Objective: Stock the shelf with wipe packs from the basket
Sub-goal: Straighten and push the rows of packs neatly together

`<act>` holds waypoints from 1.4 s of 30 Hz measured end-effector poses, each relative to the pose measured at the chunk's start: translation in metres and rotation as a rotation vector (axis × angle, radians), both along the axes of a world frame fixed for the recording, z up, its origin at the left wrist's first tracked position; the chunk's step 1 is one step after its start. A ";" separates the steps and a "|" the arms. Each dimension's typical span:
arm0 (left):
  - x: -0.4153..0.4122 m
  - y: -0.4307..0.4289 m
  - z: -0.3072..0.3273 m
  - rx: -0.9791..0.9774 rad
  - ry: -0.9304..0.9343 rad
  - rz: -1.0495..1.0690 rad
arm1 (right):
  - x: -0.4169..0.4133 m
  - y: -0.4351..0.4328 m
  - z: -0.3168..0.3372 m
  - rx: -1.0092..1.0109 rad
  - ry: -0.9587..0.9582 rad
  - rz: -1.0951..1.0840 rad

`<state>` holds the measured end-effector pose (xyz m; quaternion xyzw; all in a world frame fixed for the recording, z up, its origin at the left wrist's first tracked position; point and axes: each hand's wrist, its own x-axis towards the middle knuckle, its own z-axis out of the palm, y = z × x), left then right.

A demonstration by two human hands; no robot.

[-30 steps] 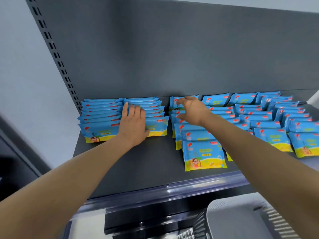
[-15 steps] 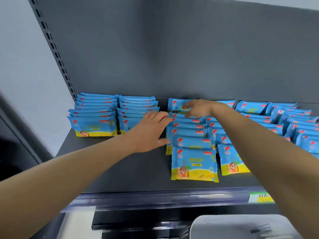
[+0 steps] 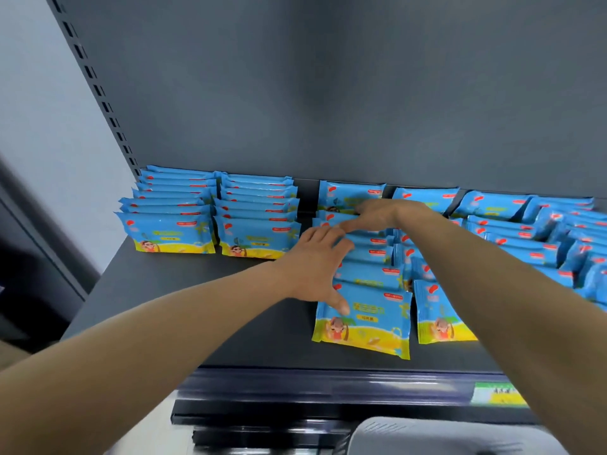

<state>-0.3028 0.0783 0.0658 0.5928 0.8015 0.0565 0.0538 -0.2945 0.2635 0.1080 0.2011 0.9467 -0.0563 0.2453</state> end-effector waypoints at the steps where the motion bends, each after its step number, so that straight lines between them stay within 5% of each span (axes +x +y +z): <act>1: 0.000 0.001 0.000 -0.001 -0.001 0.004 | -0.001 0.000 -0.001 0.007 -0.007 -0.003; 22: -0.001 0.003 -0.006 0.054 0.058 0.096 | -0.010 0.006 -0.003 -0.122 0.078 0.039; 29: -0.007 0.007 0.000 0.171 0.205 0.157 | -0.011 0.000 0.005 -0.292 0.351 0.019; 35: -0.021 0.019 0.008 0.139 0.352 0.263 | -0.018 0.003 0.015 -0.196 0.492 0.063; 42: -0.032 0.025 0.008 0.116 0.299 0.256 | -0.008 0.020 0.018 -0.123 0.564 -0.024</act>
